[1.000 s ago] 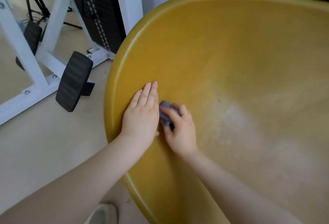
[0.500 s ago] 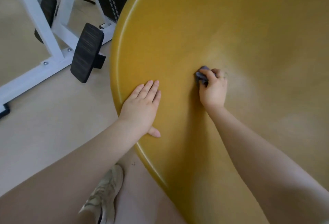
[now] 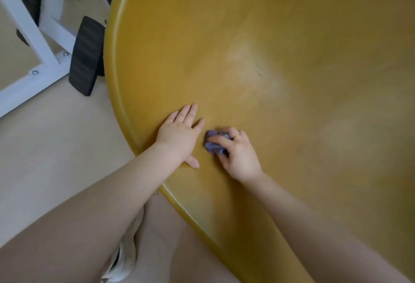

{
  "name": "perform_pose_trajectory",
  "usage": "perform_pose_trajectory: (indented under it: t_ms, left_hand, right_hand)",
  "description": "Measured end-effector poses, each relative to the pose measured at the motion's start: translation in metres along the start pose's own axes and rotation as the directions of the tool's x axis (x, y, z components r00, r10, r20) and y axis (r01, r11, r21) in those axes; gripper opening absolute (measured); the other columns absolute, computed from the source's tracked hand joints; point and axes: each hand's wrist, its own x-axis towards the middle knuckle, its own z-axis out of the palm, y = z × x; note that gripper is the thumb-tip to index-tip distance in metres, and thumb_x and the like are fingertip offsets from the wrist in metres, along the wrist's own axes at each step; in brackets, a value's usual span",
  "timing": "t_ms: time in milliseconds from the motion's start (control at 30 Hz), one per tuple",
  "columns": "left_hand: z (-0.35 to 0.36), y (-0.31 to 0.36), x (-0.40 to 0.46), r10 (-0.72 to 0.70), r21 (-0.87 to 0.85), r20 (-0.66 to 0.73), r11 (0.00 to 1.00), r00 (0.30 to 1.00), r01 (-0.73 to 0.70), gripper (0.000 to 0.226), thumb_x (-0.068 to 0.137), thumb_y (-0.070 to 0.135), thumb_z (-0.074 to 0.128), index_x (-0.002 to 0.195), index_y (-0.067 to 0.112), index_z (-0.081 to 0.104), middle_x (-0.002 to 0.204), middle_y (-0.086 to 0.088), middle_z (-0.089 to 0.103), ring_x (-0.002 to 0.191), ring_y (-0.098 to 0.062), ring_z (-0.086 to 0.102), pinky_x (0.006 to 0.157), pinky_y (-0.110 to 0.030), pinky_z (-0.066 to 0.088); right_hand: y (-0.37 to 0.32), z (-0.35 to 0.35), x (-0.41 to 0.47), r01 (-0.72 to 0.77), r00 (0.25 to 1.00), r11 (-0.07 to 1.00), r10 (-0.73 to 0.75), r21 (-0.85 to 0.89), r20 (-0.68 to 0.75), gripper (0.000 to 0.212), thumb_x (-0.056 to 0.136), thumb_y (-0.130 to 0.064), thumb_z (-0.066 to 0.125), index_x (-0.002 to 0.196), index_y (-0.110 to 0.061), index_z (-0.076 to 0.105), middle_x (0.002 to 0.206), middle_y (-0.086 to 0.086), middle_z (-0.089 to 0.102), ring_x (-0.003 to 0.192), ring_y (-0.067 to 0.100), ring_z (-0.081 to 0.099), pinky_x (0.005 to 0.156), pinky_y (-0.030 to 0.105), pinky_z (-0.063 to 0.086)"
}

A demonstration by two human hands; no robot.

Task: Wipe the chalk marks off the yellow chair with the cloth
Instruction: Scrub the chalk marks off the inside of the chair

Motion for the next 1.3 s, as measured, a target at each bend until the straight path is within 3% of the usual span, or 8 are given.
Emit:
perform_pose_trajectory:
  t_ms: [233, 333, 500, 667, 867, 1100, 1167, 1300]
  left_hand:
    - [0.010, 0.004, 0.013, -0.019, -0.024, -0.020, 1.000, 1.000, 0.019, 0.123, 0.066, 0.068, 0.064, 0.149, 0.020, -0.011, 0.153, -0.010, -0.028, 0.143, -0.024, -0.019, 0.116, -0.036, -0.006]
    - [0.012, 0.006, 0.012, -0.026, -0.057, -0.040, 0.998, 0.999, 0.024, 0.122, 0.065, 0.069, 0.064, 0.149, 0.021, -0.011, 0.153, -0.010, -0.028, 0.143, -0.025, -0.020, 0.116, -0.035, -0.007]
    - [0.012, 0.010, 0.011, -0.046, -0.068, -0.062, 0.997, 0.997, 0.042, 0.118, 0.068, 0.071, 0.060, 0.150, 0.020, -0.008, 0.154, -0.010, -0.025, 0.144, -0.025, -0.017, 0.116, -0.036, -0.006]
    - [0.001, 0.011, 0.031, -0.067, -0.013, -0.219, 0.998, 0.973, 0.066, 0.099, 0.080, 0.066, 0.049, 0.151, 0.015, 0.002, 0.157, -0.010, -0.012, 0.144, -0.027, -0.003, 0.117, -0.037, 0.002]
    - [-0.026, -0.003, 0.071, -0.230, 0.100, -0.296, 0.958, 0.927, 0.270, 0.145, 0.051, 0.087, 0.053, 0.146, 0.002, -0.015, 0.151, -0.023, -0.024, 0.142, -0.033, -0.019, 0.114, -0.048, -0.007]
    - [-0.021, -0.008, 0.082, -0.243, -0.011, -0.325, 0.967, 0.914, 0.253, 0.150, 0.048, 0.088, 0.052, 0.143, -0.002, -0.021, 0.147, -0.028, -0.029, 0.140, -0.039, -0.022, 0.114, -0.042, -0.011]
    - [-0.020, -0.008, 0.083, -0.232, -0.026, -0.336, 0.971, 0.913, 0.237, 0.149, 0.049, 0.087, 0.053, 0.143, -0.003, -0.020, 0.147, -0.028, -0.028, 0.140, -0.039, -0.021, 0.114, -0.042, -0.010]
    - [-0.018, -0.007, 0.081, -0.220, -0.036, -0.351, 0.974, 0.910, 0.222, 0.147, 0.052, 0.085, 0.054, 0.143, -0.004, -0.019, 0.149, -0.027, -0.026, 0.141, -0.037, -0.020, 0.115, -0.041, -0.009]
  right_hand:
    - [0.088, -0.043, 0.059, -0.403, 0.893, 0.869, 0.307, -0.285, -0.329, 0.027, 0.086, -0.006, 0.051, 0.106, -0.015, 0.067, 0.122, 0.018, 0.053, 0.094, 0.040, 0.046, 0.076, 0.039, 0.040]
    - [0.071, -0.036, 0.055, -0.395, 0.902, 0.874, 0.309, -0.284, -0.301, 0.027, 0.084, -0.005, 0.050, 0.102, -0.014, 0.067, 0.119, 0.018, 0.054, 0.092, 0.039, 0.046, 0.076, 0.038, 0.042]
    - [0.019, -0.012, -0.004, -0.133, 0.987, 0.974, 0.114, -0.185, -0.111, 0.027, 0.069, -0.010, 0.055, 0.091, -0.019, 0.069, 0.100, 0.013, 0.061, 0.073, 0.034, 0.050, 0.070, 0.033, 0.046]
    - [0.016, -0.012, -0.019, 0.000, 1.000, 0.983, -0.006, -0.183, -0.029, 0.027, 0.078, -0.020, 0.048, 0.097, -0.021, 0.068, 0.098, 0.012, 0.061, 0.071, 0.032, 0.050, 0.065, 0.034, 0.049]
    - [0.083, -0.043, 0.060, -0.296, 0.939, 0.902, 0.215, -0.314, -0.269, 0.026, 0.083, -0.005, 0.058, 0.103, -0.018, 0.068, 0.115, 0.017, 0.057, 0.089, 0.041, 0.048, 0.071, 0.040, 0.047]
    - [0.104, -0.062, 0.118, -0.563, 0.736, 0.802, 0.378, -0.199, -0.562, 0.038, 0.083, 0.000, 0.043, 0.109, -0.018, 0.063, 0.121, 0.013, 0.049, 0.101, 0.036, 0.041, 0.078, 0.037, 0.039]
    - [0.086, -0.038, 0.117, -0.548, 0.729, 0.825, 0.391, -0.137, -0.562, 0.034, 0.082, -0.002, 0.048, 0.107, -0.017, 0.065, 0.119, 0.015, 0.050, 0.097, 0.037, 0.044, 0.078, 0.036, 0.039]
    - [0.042, -0.003, 0.106, -0.316, 0.844, 0.946, 0.247, -0.070, -0.475, 0.037, 0.073, -0.002, 0.053, 0.106, -0.013, 0.067, 0.102, 0.019, 0.056, 0.079, 0.037, 0.050, 0.074, 0.035, 0.044]
